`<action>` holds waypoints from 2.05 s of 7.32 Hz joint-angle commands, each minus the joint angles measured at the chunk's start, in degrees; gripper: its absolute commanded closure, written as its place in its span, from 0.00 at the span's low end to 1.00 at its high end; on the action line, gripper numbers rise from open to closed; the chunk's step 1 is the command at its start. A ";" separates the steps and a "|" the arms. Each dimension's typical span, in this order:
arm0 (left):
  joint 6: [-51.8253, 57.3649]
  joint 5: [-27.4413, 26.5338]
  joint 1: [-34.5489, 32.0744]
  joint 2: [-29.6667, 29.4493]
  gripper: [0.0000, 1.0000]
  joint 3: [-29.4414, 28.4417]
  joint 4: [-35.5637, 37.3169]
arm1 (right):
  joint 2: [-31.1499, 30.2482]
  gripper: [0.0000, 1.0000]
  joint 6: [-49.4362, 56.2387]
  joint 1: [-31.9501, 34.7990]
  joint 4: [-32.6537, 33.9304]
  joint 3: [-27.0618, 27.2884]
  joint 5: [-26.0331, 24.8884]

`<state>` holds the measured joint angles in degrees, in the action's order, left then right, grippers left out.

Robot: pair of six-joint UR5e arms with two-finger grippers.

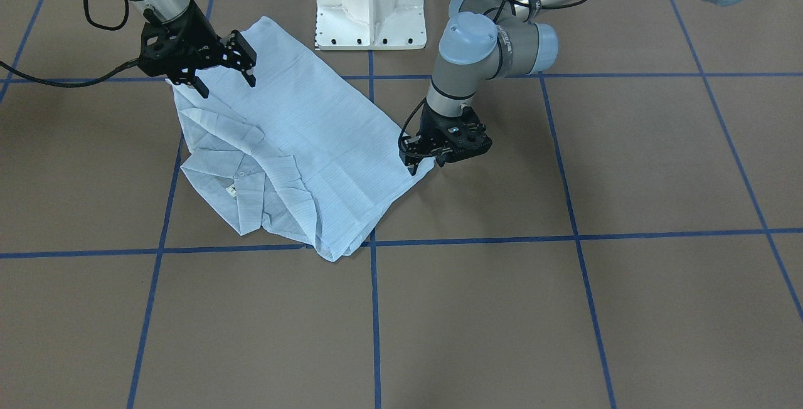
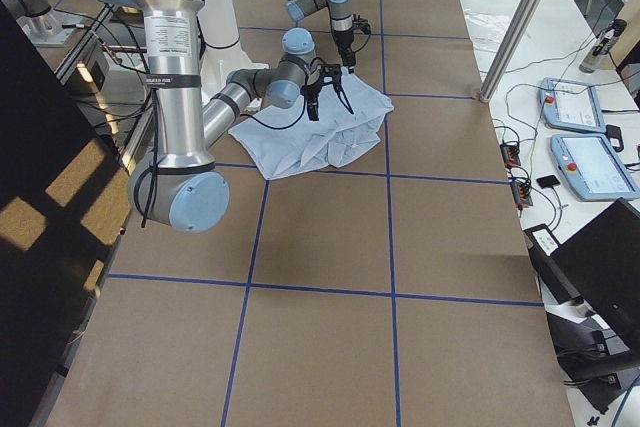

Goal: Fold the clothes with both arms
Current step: 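Grasp the shirt's far corner with the left gripper and pull it away from the robot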

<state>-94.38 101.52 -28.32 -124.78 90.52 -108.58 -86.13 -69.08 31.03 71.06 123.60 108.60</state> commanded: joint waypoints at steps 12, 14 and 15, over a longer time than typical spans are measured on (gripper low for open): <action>7.72 -0.36 -13.24 -7.17 1.00 -17.55 -10.62 | 0.35 0.00 -0.09 0.44 -0.04 -0.11 -0.76; 7.81 -4.73 -13.78 -14.95 1.00 -32.72 -25.03 | 0.26 0.00 -0.09 0.70 -0.13 -0.11 -0.76; 8.94 -5.80 -14.04 -17.75 1.00 -37.38 -27.37 | 0.26 0.00 -0.09 0.70 -0.13 -0.20 -0.76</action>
<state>-86.36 97.50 -41.99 -138.85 59.78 -130.74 -85.85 -69.17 31.66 70.96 123.46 107.85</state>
